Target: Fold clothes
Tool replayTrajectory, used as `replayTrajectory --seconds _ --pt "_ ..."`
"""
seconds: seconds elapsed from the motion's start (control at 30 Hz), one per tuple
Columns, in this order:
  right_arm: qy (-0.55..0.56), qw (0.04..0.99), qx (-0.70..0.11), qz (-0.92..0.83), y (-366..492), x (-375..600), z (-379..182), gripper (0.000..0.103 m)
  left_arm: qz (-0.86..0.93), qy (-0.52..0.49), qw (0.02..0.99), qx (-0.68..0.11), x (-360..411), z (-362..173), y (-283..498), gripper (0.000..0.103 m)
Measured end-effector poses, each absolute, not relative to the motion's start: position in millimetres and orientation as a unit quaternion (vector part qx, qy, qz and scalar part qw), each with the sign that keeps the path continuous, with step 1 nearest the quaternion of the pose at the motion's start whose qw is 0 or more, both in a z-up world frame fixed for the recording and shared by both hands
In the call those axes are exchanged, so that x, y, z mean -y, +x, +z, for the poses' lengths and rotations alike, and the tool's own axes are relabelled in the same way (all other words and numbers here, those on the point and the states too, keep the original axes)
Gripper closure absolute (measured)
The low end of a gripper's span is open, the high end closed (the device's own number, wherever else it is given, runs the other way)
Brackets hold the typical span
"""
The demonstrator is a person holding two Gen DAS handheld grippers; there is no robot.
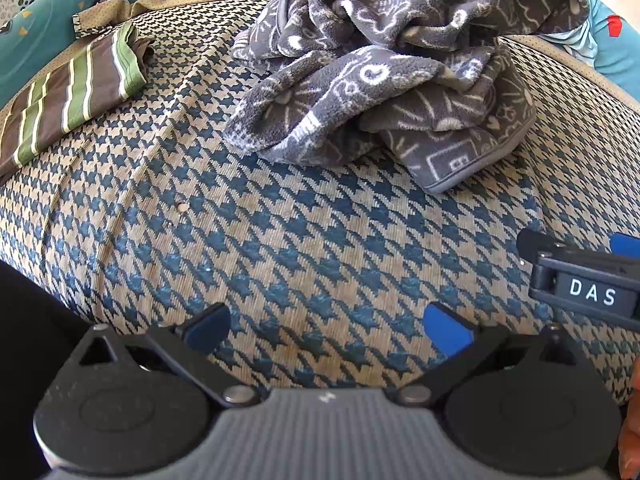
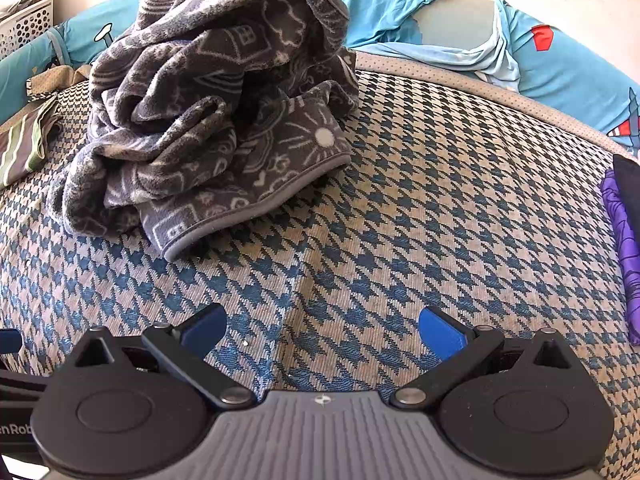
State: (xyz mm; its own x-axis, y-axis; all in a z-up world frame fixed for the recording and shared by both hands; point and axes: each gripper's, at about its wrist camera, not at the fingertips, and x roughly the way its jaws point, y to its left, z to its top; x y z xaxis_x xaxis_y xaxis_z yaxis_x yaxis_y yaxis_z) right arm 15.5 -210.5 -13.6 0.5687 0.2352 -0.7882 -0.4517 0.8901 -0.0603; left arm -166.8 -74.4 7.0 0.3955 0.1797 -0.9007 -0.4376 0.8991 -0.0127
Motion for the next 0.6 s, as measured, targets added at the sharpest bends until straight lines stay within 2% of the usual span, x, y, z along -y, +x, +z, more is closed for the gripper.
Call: replayTrajectory --seconds 0.07,0.13,0.6 --pt "-0.129 0.876 -0.421 0.196 16 210 -14 0.0 0.187 -0.125 0.826 -0.517 75 7 -169 0.0" --pt "-0.129 0.876 -0.421 0.196 16 210 -13 0.0 0.188 -0.125 0.826 -0.517 87 2 -131 0.0" --pt "-0.13 0.875 -0.423 0.197 15 209 -16 0.0 0.189 -0.125 0.825 -0.518 100 2 -132 0.0"
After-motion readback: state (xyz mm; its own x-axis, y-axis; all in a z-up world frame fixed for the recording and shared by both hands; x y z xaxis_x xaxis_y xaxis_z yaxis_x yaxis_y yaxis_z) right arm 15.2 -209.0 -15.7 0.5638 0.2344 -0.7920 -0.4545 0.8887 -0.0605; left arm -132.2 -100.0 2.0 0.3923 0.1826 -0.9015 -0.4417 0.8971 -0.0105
